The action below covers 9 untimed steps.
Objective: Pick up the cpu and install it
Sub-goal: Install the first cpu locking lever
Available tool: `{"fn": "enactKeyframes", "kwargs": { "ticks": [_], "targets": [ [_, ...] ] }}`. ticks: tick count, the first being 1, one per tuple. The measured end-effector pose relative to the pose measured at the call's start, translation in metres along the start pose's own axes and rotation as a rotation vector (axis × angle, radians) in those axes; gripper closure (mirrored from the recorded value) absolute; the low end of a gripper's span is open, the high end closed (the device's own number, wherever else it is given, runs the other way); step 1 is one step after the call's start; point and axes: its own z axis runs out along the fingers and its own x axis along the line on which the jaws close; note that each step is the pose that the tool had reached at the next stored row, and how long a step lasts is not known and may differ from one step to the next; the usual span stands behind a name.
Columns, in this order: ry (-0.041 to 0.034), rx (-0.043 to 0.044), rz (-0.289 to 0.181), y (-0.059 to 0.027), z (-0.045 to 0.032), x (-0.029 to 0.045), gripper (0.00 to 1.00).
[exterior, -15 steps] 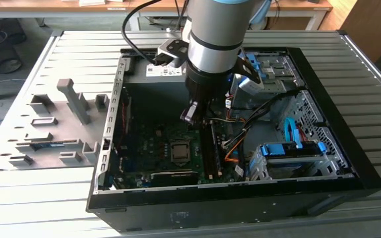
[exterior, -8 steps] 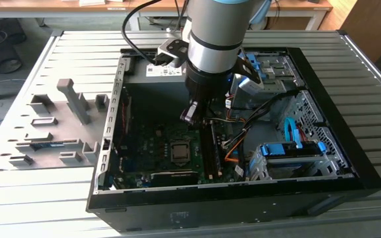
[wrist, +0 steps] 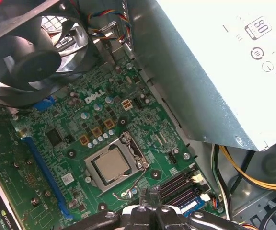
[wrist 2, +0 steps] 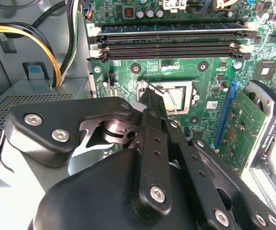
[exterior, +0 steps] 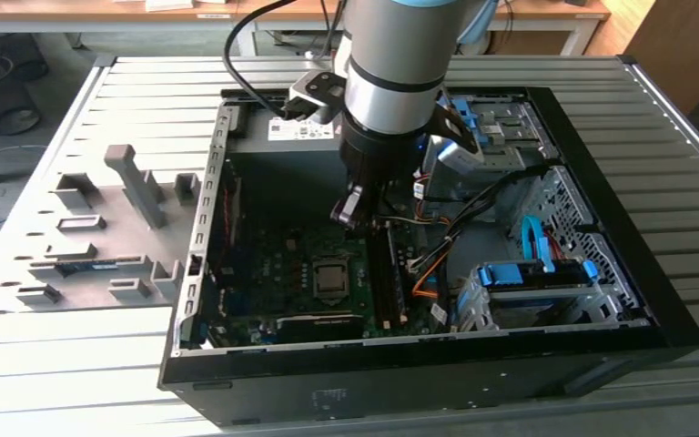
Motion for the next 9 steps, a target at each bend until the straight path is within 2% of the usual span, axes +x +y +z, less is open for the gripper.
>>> {"fn": "enactKeyframes", "kwargs": {
  "ticks": [2,3,5,8,9],
  "targets": [
    [-0.0013,-0.0008,-0.004,0.0002,0.0007,-0.0004,0.90],
    [-0.0045,-0.0030,-0.010,0.0003,0.0013,-0.0005,0.90],
    [-0.0067,-0.0046,-0.040,0.0003,0.0024,-0.0006,0.90],
    [-0.0038,-0.0038,-0.093,0.0001,0.0041,-0.0007,0.90],
    [-0.0071,-0.0060,-0.100,0.0000,0.0049,-0.0007,0.90]
  ]
}}
